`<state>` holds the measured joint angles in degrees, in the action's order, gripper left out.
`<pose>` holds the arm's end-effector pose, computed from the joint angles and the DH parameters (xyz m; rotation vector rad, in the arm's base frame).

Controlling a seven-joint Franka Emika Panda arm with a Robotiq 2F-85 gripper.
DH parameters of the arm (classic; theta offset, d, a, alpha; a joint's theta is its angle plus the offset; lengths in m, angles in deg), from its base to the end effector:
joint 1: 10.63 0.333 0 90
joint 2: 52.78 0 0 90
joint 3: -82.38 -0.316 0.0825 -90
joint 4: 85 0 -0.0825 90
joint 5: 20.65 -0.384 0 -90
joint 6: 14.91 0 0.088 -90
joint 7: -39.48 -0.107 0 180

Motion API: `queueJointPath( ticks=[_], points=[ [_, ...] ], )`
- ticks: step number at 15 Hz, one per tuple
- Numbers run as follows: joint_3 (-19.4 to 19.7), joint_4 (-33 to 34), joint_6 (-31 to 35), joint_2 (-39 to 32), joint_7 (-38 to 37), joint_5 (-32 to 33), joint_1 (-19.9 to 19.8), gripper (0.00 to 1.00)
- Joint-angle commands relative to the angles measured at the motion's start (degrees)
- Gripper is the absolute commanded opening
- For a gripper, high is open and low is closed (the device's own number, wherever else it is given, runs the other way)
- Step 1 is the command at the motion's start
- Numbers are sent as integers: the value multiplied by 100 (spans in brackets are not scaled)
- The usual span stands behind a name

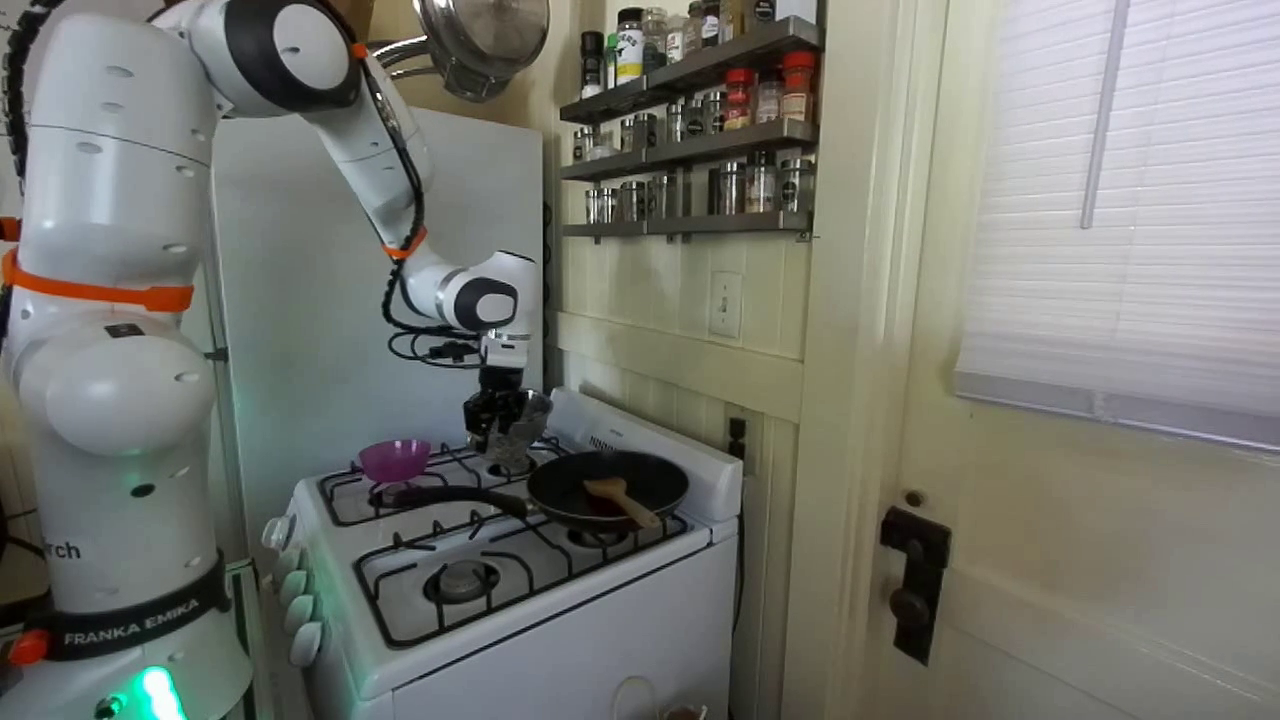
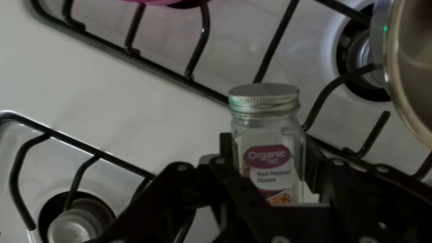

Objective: Move the silver bowl backwards, remove the purple bowl from inside it and place it on the stove top and place the smaller silver bowl inside the bigger silver bowl

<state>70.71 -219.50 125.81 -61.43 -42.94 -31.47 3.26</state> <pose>0.4588 0.2203 0.2661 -2.5913 1.6662 0.2209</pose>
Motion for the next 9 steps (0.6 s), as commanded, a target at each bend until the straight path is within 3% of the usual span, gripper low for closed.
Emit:
queueJointPath(
  ticks=[1,4,9],
  points=[
    [-11,-493,-556,803,191,-295,-49,25],
    [-38,-803,-402,1277,423,-495,-61,25],
    [-104,-804,740,1479,1575,-1743,77,25]
  ],
)
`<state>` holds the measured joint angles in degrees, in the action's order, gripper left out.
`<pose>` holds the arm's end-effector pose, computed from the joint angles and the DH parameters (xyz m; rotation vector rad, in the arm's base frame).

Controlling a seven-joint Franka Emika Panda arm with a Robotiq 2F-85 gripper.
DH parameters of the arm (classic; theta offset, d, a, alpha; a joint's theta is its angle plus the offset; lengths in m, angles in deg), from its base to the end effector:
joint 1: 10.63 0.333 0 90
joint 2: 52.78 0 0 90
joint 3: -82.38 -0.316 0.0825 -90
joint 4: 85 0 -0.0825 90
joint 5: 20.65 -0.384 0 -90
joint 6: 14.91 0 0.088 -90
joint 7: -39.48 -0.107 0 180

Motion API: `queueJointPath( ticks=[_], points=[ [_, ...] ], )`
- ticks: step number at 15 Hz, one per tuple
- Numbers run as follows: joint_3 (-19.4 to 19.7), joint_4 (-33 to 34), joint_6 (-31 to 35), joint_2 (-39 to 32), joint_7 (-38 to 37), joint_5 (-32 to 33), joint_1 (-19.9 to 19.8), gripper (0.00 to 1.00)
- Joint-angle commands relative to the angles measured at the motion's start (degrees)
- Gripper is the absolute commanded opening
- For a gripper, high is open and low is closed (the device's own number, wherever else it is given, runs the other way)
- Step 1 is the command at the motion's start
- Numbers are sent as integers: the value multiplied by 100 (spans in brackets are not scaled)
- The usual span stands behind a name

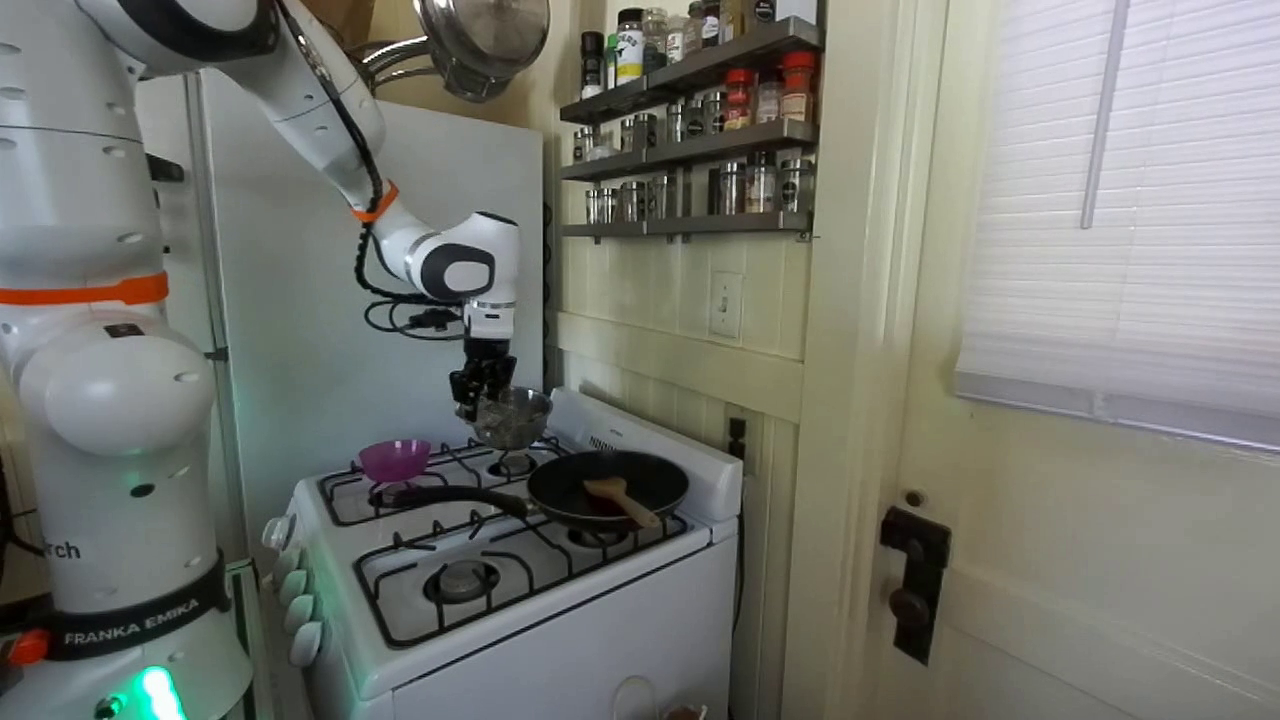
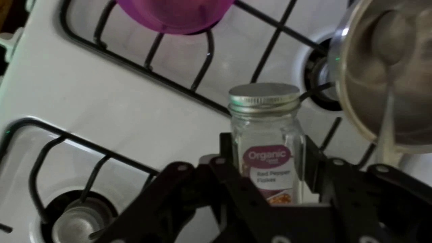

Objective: Move the silver bowl backwards, remove the purple bowl from inside it and place it on the stove top and place the smaller silver bowl inside the bigger silver bowl

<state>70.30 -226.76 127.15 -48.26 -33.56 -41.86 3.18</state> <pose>0.4282 0.2059 0.3284 -2.4919 1.5390 0.1688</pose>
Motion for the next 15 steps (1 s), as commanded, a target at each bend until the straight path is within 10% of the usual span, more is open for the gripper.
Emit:
queueJointPath(
  ticks=[1,8,15],
  points=[
    [-78,2,853,104,919,-950,128,25],
    [-215,1268,666,-958,2311,-1736,184,25],
    [-188,2302,620,-2132,1996,-1370,289,25]
  ],
)
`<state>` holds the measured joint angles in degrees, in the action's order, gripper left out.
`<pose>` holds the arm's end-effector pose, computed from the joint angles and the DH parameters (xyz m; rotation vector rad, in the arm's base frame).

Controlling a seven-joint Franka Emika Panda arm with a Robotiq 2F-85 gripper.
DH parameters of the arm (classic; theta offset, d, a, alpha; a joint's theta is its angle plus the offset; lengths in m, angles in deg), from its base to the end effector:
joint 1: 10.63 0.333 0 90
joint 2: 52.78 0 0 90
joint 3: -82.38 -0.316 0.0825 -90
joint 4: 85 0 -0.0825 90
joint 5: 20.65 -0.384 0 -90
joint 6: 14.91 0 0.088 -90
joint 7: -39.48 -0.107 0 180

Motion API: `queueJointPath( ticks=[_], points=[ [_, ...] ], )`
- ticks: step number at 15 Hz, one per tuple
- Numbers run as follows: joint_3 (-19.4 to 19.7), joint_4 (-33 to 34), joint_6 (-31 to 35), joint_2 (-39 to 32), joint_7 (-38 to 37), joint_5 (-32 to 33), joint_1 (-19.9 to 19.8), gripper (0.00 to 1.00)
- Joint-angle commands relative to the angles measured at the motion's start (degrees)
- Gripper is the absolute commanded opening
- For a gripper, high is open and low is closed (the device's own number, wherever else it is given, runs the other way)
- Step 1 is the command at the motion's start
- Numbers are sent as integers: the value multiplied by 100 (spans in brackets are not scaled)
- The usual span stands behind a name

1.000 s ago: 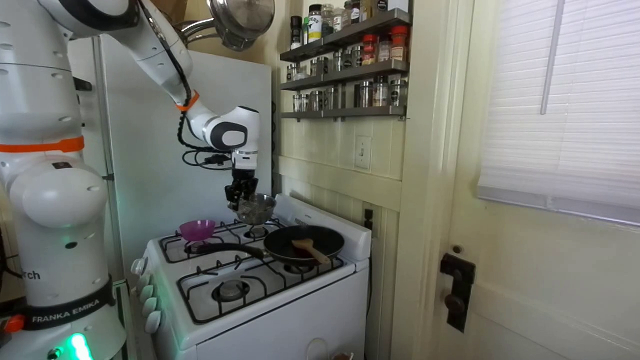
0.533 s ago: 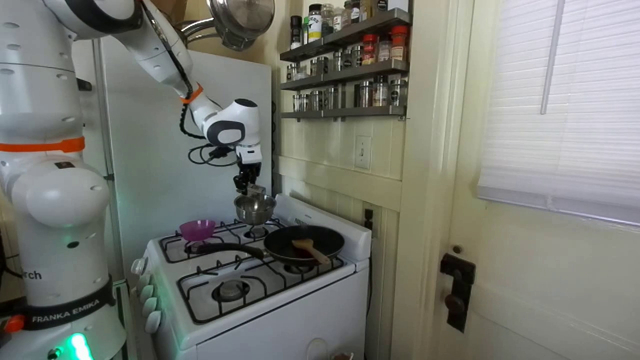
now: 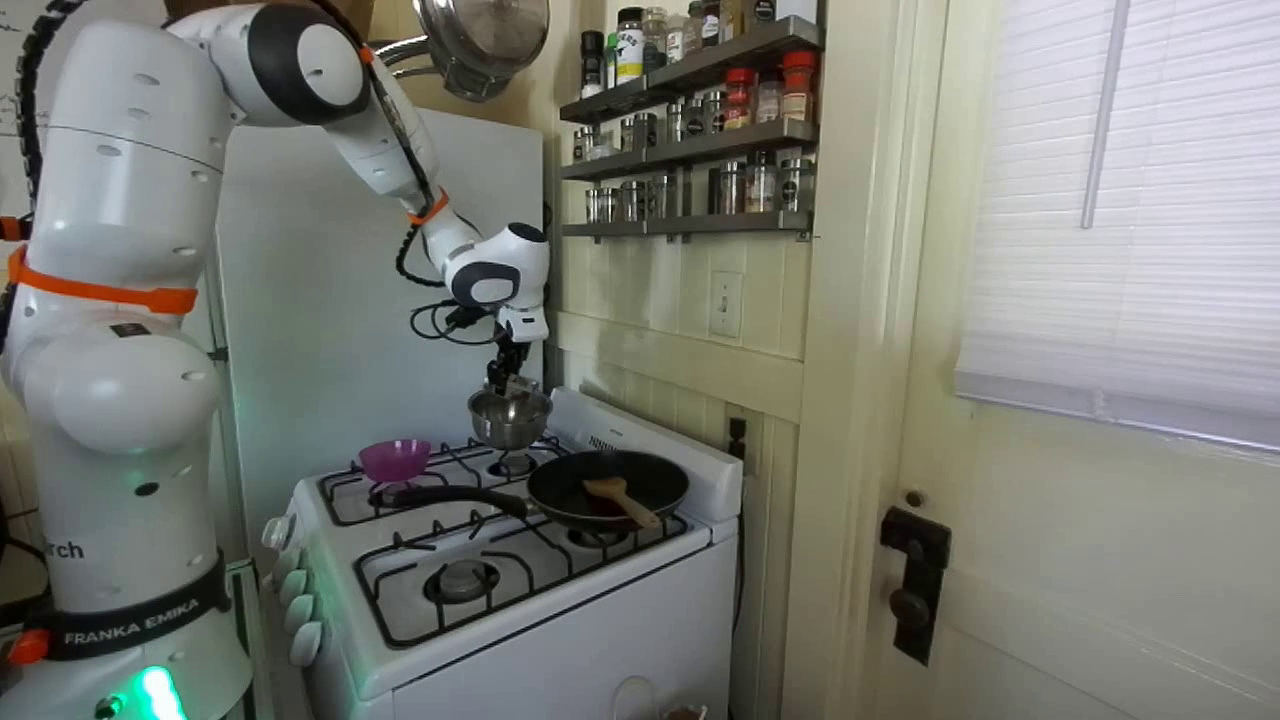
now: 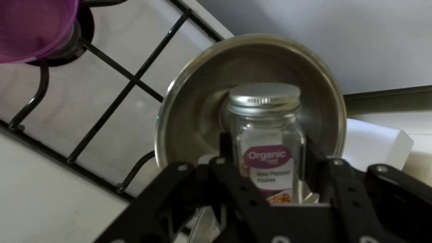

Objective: Move the silver bowl backwards, remove the purple bowl from inside it and place it on the stove top and place the smaller silver bowl inside the bigger silver bowl

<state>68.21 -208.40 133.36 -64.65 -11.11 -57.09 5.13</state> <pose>0.5110 0.2784 0.3265 -2.4095 1.1372 0.1667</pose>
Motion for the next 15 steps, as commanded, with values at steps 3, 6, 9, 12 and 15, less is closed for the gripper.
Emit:
queueJointPath(
  ticks=[3,6,9,12,15],
  points=[
    [68,740,51,-894,-521,394,253,25],
    [88,979,-49,-1207,-780,639,368,25],
    [125,1154,-82,-1455,-1032,875,440,25],
    [162,1277,-81,-1610,-1214,1011,477,25],
    [210,1310,-59,-1637,-1355,1108,516,63]
  ],
)
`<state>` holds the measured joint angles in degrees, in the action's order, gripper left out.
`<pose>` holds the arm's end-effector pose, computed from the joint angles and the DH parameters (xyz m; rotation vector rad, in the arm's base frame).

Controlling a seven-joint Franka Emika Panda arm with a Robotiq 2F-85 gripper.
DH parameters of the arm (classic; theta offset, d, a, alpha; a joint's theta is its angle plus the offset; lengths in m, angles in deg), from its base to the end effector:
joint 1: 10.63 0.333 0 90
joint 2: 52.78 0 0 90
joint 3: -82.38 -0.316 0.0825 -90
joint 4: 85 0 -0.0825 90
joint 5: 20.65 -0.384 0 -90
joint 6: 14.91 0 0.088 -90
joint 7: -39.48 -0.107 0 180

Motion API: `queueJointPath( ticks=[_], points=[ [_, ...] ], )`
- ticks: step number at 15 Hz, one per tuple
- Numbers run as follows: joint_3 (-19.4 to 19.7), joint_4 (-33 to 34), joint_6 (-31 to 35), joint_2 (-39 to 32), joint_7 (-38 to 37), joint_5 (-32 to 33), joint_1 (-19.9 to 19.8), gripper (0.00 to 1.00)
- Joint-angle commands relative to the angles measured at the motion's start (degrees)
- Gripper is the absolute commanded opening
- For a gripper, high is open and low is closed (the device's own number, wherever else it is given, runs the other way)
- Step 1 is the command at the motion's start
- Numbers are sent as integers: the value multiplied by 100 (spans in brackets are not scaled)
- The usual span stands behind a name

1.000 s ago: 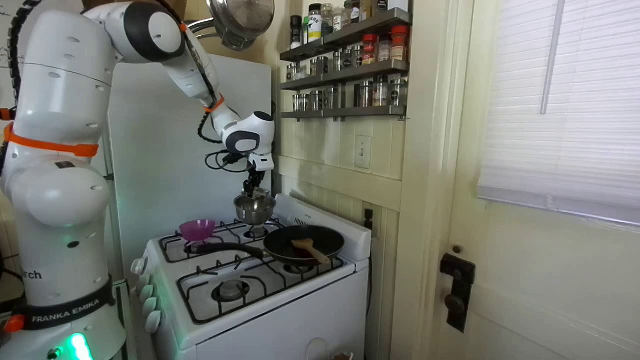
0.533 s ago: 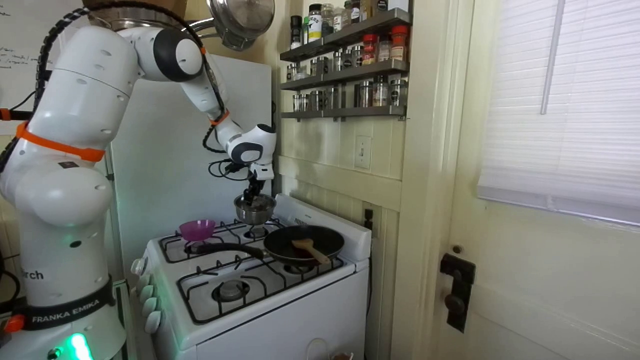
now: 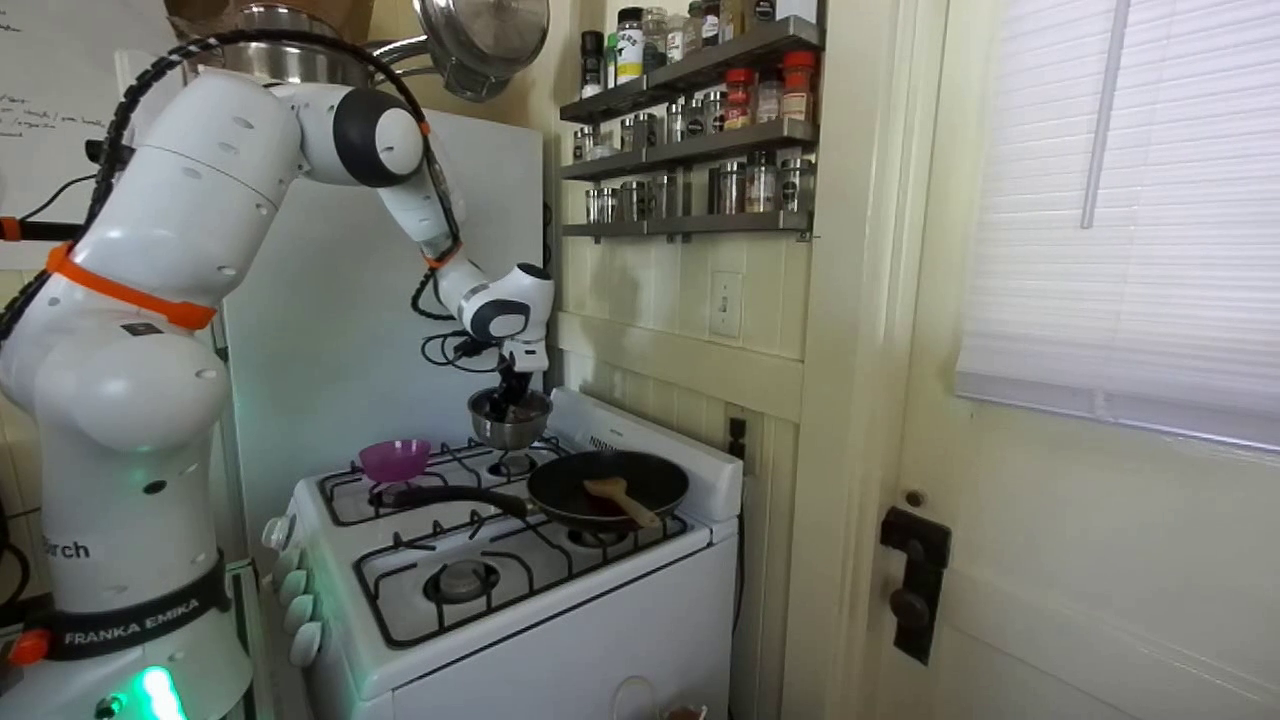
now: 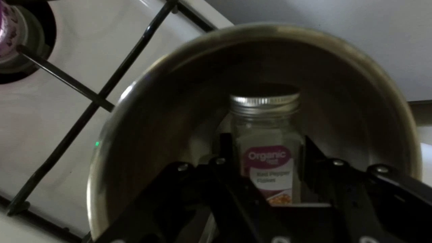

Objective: Move the silver bowl backwards, remove the purple bowl from inside it and place it on the stove top and place the smaller silver bowl inside the bigger silver bowl

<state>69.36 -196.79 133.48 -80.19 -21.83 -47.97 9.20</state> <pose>0.5422 0.3311 0.2521 -2.4728 1.2255 0.2469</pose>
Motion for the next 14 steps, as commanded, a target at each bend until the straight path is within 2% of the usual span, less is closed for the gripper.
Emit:
queueJointPath(
  ticks=[1,4,9,14],
  points=[
    [111,112,-44,-44,-340,241,138,77],
    [154,-125,44,160,-493,477,276,98],
    [224,-599,86,640,-948,836,480,100],
    [707,-1599,537,1522,-2177,1922,637,100]
  ],
)
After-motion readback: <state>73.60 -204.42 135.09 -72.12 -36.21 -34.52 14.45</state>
